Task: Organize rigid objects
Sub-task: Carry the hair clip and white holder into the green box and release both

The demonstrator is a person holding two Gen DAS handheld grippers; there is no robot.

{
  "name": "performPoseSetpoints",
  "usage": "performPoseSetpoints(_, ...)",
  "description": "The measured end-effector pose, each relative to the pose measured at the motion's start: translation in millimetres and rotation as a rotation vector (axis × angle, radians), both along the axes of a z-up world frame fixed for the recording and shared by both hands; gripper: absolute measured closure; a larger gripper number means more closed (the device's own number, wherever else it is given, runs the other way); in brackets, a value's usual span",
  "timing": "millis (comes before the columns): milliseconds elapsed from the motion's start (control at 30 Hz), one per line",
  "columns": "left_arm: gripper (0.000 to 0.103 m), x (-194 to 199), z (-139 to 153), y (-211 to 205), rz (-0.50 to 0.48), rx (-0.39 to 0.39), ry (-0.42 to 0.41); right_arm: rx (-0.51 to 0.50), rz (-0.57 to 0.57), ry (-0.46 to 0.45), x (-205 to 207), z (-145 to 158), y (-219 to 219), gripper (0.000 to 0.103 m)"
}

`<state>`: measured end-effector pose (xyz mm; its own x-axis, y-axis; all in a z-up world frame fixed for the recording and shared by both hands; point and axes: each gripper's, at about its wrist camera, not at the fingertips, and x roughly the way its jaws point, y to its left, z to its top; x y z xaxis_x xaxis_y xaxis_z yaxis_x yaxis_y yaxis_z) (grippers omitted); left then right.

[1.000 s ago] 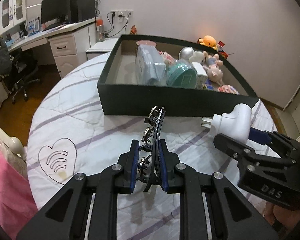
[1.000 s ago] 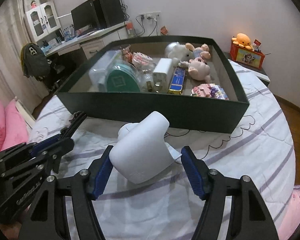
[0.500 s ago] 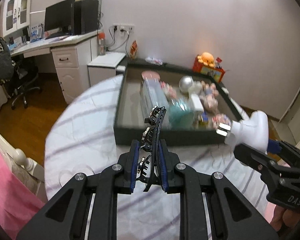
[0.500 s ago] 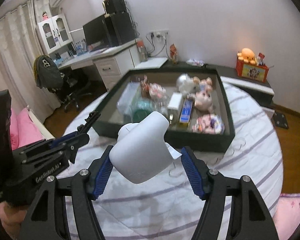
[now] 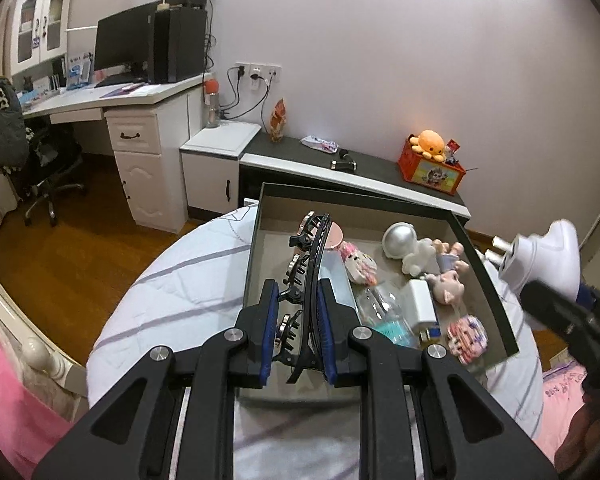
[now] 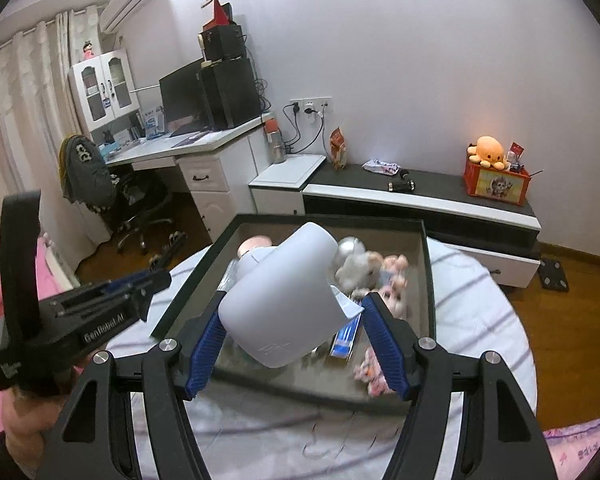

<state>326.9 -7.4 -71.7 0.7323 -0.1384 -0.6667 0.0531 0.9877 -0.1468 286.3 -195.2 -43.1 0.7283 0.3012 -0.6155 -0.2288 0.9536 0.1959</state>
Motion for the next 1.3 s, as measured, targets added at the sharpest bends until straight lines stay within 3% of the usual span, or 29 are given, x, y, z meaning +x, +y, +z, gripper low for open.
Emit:
performPoseSetpoints(433,0.083,48.8,-50.0,-9.6,0.012,0.023,0.116,-0.019,-0.008,0.092,77.0,-39.8,-3.7,0.035)
performPoseSetpoints(733,0.046,49.2,-54.7,-18.9,-0.028,0.058,0.104,-0.058,0.023,0.163,109.8,-66.6,16.0,0.035)
performPoseSetpoints(800,0.026,45.1,-50.5,-22.5,-0.02,0.084,0.08,-0.066,0.026,0.172,112.6,-69.8,19.5,0.034)
performPoseSetpoints(867,0.016,41.7,-45.3,-22.7,-0.039,0.053,0.059,-0.07,0.024,0.18,114.7,-73.1,20.0,0.034)
performPoseSetpoints(1000,0.01,39.7,-40.4,-26.9,-0.005,0.118,0.034,-0.072,0.005,0.196,115.6,-79.7,19.2,0.033)
performPoseSetpoints(1067,0.009,39.9,-39.8,-22.4,0.001,0.094,0.043,-0.072,-0.016,0.188,113.8,-78.5,16.3,0.019)
performPoseSetpoints(1133,0.009,40.2,-39.0,-19.3,0.012,0.091,0.049,-0.057,-0.013,0.183,111.7,-76.1,14.6,0.017)
performPoseSetpoints(1200,0.008,37.2,-35.7,-17.1,0.022,0.093,0.044,-0.051,-0.025,0.186,109.1,-73.9,13.2,0.009)
performPoseSetpoints(1233,0.007,35.2,-33.6,-15.8,0.026,0.092,0.041,-0.049,-0.039,0.178,106.7,-71.3,11.7,0.0)
performPoseSetpoints(1300,0.006,29.9,-27.6,-15.1,0.031,0.093,0.03,-0.029,-0.043,0.163,100.1,-66.1,9.7,0.0)
